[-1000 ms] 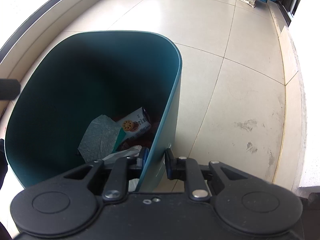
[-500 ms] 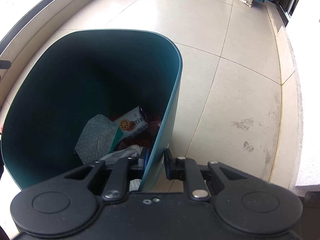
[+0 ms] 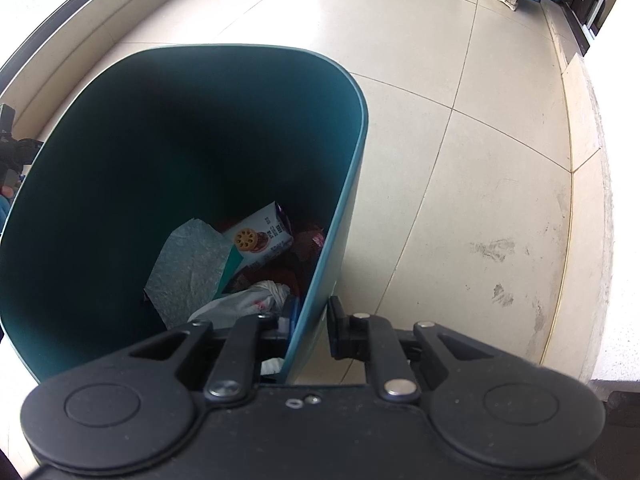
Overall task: Collect trash
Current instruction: 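Move the left gripper back toward the orange foam net, then lower the left gripper and grasp the orange foam fruit net, then carry the orange net into the wastebasket and open the left gripper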
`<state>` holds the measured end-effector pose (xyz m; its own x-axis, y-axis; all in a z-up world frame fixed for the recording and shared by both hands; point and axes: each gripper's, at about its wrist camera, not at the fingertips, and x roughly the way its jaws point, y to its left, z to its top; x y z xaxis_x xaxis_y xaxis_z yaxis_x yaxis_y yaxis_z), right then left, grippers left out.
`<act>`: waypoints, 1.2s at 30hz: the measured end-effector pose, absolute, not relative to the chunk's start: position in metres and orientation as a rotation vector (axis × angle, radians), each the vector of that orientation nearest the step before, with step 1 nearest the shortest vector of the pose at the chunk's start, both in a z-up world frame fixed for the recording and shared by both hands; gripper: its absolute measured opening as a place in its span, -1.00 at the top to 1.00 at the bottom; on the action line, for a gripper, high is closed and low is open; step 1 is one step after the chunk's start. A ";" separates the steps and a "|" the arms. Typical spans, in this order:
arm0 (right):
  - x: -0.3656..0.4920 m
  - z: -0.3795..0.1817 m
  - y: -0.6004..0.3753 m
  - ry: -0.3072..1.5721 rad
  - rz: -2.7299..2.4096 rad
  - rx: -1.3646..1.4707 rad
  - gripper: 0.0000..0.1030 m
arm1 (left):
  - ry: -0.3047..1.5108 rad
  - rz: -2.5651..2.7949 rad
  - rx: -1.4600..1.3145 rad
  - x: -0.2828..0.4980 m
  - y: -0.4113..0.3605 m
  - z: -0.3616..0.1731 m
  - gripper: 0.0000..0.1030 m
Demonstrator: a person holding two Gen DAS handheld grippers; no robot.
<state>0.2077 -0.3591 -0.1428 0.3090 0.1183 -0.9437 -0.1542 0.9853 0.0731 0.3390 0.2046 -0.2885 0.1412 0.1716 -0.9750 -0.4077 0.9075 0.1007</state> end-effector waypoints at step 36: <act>0.191 -0.130 -0.358 1.187 0.204 -0.010 0.70 | 1.212 0.243 -0.190 0.276 0.124 -0.123 0.75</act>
<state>0.1914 -0.3577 -0.1300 0.3578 0.1530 -0.9212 -0.1638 0.9815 0.0993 0.2758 0.1244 -0.1232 0.3306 0.0838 -0.9401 -0.2850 0.9584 -0.0148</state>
